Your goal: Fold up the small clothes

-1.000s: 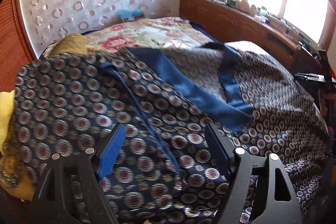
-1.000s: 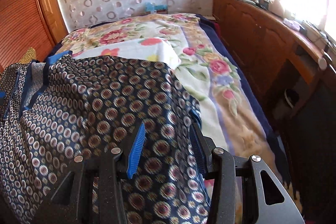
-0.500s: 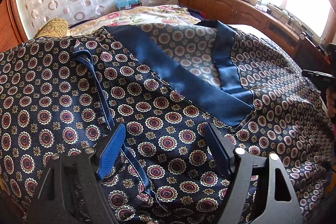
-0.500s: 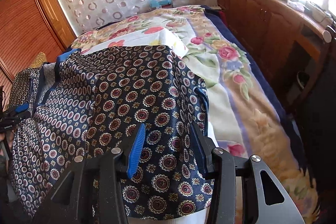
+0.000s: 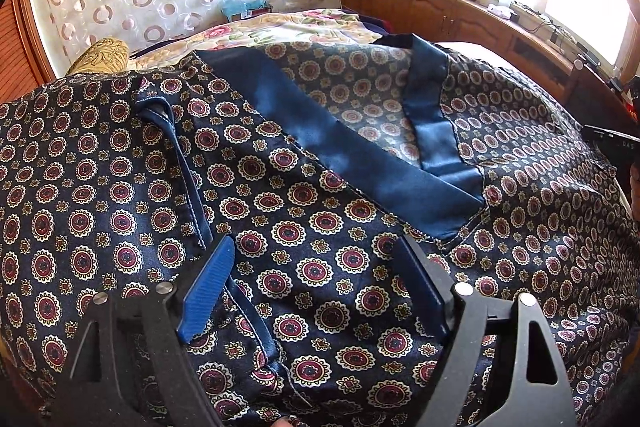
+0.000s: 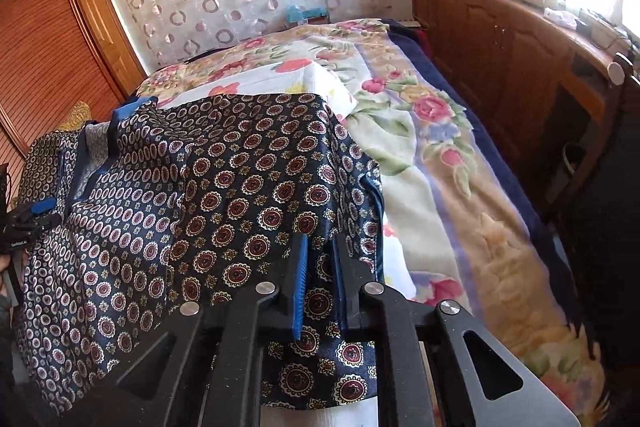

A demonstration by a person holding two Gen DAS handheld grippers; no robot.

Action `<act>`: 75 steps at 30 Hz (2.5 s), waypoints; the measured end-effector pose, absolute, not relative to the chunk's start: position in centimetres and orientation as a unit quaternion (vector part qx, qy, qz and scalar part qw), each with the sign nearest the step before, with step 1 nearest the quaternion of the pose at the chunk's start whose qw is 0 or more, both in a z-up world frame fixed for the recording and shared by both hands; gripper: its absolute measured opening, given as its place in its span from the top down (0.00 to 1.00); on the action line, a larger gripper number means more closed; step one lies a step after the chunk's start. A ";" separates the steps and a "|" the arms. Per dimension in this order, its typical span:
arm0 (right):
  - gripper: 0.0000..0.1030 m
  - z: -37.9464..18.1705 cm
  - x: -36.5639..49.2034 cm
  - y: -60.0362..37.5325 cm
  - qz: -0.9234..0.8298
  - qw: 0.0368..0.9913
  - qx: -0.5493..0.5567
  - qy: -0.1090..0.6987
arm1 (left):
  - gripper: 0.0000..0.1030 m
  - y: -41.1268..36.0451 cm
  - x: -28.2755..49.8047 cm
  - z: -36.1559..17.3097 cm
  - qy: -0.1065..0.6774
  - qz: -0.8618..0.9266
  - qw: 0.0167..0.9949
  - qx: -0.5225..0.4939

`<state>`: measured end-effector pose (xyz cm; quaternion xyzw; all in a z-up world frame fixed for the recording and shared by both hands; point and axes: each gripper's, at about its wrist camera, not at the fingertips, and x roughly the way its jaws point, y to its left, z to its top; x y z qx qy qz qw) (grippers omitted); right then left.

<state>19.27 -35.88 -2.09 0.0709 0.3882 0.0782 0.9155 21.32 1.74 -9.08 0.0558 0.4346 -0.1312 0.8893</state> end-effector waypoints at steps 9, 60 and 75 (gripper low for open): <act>0.99 -1.3 18.4 -34.8 0.097 0.926 0.058 0.361 | 0.17 1.6 21.6 -9.2 0.436 -0.133 0.888 0.057; 0.99 -0.4 17.6 -21.6 0.182 0.926 -0.078 0.321 | 0.17 2.5 11.1 -2.0 0.319 -0.105 0.942 -0.002; 0.67 -0.1 16.1 -22.8 0.163 0.938 -0.047 0.301 | 0.17 0.5 8.5 -2.1 0.313 -0.135 0.940 -0.007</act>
